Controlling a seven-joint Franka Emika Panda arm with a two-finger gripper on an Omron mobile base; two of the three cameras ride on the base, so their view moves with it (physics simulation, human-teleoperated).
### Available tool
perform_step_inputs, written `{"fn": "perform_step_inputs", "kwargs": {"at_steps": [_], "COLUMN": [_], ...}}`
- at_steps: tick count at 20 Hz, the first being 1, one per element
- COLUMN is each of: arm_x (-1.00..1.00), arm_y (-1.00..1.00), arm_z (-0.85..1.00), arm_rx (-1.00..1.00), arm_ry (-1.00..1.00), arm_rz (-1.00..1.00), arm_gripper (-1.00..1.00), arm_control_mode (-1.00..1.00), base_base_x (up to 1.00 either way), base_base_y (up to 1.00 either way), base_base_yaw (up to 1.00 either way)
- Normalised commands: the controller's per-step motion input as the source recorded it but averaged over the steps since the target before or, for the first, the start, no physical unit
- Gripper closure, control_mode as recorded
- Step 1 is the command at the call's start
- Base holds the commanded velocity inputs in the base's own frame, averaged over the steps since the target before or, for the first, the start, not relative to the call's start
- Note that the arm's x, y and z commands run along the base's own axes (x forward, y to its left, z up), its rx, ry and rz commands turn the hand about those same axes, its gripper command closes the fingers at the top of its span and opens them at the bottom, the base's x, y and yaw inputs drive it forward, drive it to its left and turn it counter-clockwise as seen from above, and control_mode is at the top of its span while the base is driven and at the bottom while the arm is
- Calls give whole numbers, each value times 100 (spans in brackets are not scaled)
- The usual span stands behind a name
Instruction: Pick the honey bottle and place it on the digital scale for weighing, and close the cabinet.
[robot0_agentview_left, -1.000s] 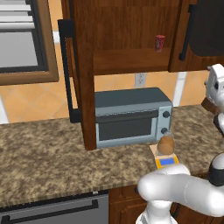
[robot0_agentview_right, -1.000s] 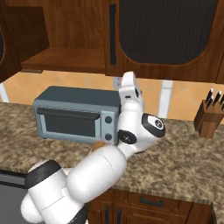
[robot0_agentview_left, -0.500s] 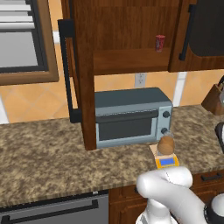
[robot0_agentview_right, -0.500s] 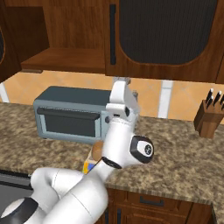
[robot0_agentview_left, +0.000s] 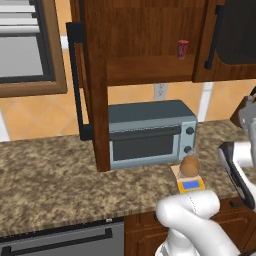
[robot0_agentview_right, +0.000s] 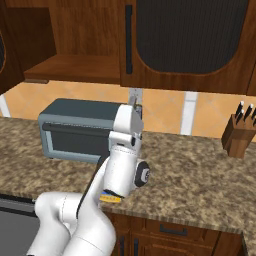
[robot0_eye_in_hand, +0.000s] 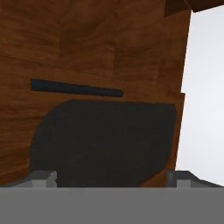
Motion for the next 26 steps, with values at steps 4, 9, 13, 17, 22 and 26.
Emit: {"fn": "perform_step_inputs", "kwargs": {"at_steps": [4,9,13,17,22,26], "arm_x": [-8,-2,-17,0,-18,-80], "arm_y": [5,34,59,97,96,38], "arm_z": [-12,-9,-28,-27,-14,9], "arm_rx": [-3,-7,-13,-17,-22,-19], "arm_ry": [-21,0,0,-4,3,25], "arm_rz": [10,0,0,0,0,9], "arm_gripper": [-100,-100,-100,-100,-100,-100], "arm_control_mode": [-100,-100,-100,-100,-100,-100], "base_base_x": [0,0,0,0,0,0], "base_base_y": [0,0,0,0,0,0], "base_base_yaw": [0,0,0,0,0,0]}}
